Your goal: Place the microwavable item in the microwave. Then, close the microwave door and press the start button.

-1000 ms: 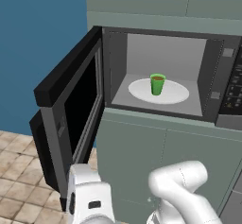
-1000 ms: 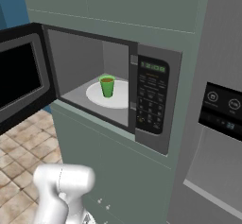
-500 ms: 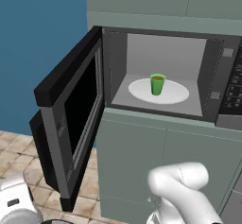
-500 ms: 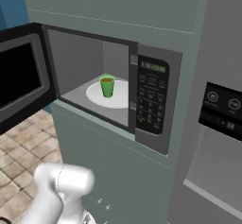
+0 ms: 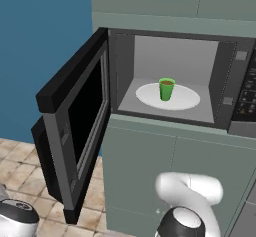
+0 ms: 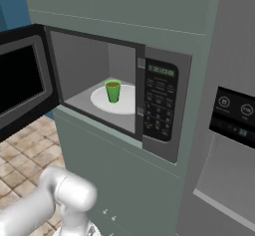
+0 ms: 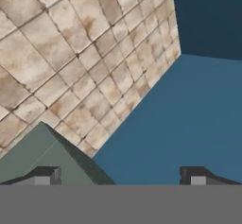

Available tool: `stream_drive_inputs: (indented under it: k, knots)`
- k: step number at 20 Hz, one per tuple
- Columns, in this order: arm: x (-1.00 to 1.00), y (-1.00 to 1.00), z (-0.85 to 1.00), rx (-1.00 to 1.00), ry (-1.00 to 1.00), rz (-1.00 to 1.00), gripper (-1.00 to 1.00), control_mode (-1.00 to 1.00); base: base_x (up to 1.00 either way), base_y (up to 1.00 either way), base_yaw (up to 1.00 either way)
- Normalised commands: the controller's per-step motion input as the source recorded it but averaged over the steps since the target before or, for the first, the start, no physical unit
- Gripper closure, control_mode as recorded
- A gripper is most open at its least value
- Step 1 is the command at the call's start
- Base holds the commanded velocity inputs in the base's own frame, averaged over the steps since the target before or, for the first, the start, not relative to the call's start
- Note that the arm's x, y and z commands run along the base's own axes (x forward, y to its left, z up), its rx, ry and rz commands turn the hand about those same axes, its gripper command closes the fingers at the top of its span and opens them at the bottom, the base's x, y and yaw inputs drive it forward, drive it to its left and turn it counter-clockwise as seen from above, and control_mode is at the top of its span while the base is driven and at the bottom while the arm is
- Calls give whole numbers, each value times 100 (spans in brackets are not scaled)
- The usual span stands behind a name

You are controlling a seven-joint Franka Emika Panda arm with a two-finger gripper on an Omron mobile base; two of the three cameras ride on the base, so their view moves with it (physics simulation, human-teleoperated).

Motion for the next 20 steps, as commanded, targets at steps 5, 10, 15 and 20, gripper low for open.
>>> stream_drive_inputs:
  k: [5,10,15,20]
  knots:
    - [92,38,-43,-27,0,-3,-100,-100,0,0,0]
    - [-2,-20,-3,-15,-13,-19,-100,-100,0,0,0]
    - [-12,-55,3,-3,-22,-31,-100,-100,0,0,0]
    - [0,-85,14,0,-16,-31,-100,-100,0,0,0]
